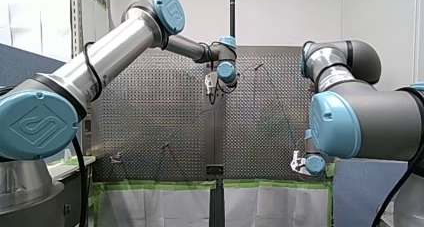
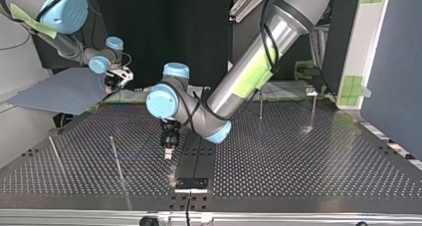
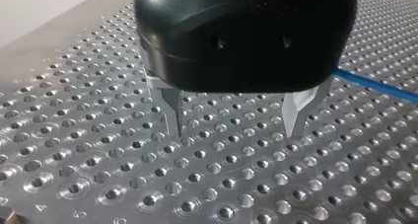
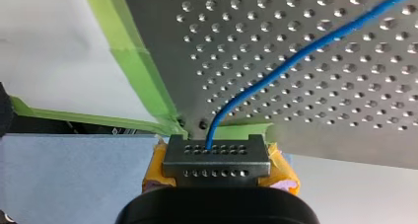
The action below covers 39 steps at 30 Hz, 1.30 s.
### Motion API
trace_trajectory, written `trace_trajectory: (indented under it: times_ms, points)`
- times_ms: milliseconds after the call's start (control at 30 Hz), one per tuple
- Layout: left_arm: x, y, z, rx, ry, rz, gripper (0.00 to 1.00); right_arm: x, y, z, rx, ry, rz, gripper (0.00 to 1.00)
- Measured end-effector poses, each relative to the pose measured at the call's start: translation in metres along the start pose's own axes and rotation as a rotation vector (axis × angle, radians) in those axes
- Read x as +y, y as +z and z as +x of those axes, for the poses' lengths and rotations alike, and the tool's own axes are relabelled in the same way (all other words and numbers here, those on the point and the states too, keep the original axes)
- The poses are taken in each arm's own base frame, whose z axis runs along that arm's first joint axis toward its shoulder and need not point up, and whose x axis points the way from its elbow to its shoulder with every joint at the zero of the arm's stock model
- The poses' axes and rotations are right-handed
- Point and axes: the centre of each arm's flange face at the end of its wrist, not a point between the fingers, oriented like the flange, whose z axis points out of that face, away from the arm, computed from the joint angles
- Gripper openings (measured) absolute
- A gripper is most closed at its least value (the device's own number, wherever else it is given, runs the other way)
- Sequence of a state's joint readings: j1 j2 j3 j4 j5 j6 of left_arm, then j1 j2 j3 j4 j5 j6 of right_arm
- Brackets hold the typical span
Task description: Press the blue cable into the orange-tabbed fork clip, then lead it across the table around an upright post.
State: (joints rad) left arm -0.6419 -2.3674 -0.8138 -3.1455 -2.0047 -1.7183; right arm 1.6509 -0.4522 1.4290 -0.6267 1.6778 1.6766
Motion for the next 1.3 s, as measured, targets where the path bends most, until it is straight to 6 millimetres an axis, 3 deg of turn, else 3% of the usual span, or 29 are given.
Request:
trace_trajectory:
  times_ms: [300, 967, 1300]
  points:
    - [0.005, -0.007, 0.005, 0.056, 0.023, -0.033, 1.0, 0.01, 0.006, -0.017, 0.009, -0.027, -0.002, 0.0]
    - [0.0, -0.023, 0.001, 0.129, -0.09, -0.057, 1.0, 0.012, 0.015, -0.013, 0.034, -0.031, 0.005, 0.0]
    - [0.008, -0.029, 0.004, 0.19, -0.143, -0.096, 1.0, 0.013, 0.015, -0.013, 0.033, -0.03, 0.004, 0.0]
